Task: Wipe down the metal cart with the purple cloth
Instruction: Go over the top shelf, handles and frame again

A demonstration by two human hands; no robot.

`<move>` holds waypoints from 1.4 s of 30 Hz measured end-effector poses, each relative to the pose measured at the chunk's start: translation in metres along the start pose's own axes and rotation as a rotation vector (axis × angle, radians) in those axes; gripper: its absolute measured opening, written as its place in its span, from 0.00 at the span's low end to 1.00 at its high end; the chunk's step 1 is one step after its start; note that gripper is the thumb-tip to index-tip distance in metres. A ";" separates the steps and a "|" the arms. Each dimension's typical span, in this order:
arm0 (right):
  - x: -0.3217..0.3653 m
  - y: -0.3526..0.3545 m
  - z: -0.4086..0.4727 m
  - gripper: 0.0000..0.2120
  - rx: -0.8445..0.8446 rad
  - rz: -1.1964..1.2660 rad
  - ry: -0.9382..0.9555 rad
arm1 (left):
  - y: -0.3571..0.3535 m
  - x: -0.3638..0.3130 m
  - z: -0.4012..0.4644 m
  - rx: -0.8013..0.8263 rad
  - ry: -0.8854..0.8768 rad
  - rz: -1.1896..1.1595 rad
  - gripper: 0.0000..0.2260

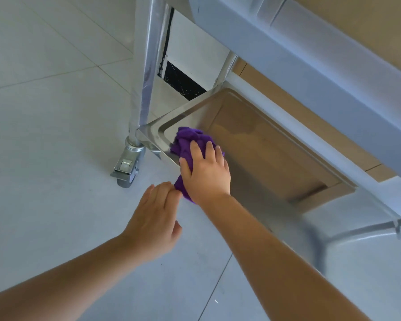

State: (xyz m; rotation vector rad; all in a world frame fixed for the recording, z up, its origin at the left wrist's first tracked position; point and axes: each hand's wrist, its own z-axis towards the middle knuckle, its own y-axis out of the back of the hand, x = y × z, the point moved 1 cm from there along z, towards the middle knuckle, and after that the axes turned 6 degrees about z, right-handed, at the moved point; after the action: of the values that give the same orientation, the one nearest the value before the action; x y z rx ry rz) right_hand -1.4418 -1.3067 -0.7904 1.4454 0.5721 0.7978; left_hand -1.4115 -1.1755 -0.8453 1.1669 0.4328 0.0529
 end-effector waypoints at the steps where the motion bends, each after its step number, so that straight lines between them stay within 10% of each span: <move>1: -0.003 -0.004 -0.011 0.25 -0.090 -0.031 0.036 | 0.001 -0.001 -0.001 -0.035 -0.019 -0.031 0.25; 26: -0.149 0.005 -0.144 0.37 -0.183 0.007 0.133 | -0.015 -0.116 0.003 0.234 -0.392 0.202 0.44; 42: -0.263 0.030 -0.271 0.29 -0.218 0.048 -0.129 | -0.015 -0.253 0.002 0.565 -0.801 0.258 0.35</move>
State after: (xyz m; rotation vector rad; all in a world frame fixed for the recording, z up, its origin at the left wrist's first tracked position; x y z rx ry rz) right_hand -1.8189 -1.3371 -0.8120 1.3021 0.3423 0.7733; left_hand -1.6450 -1.2499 -0.7818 1.6714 -0.4461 -0.3251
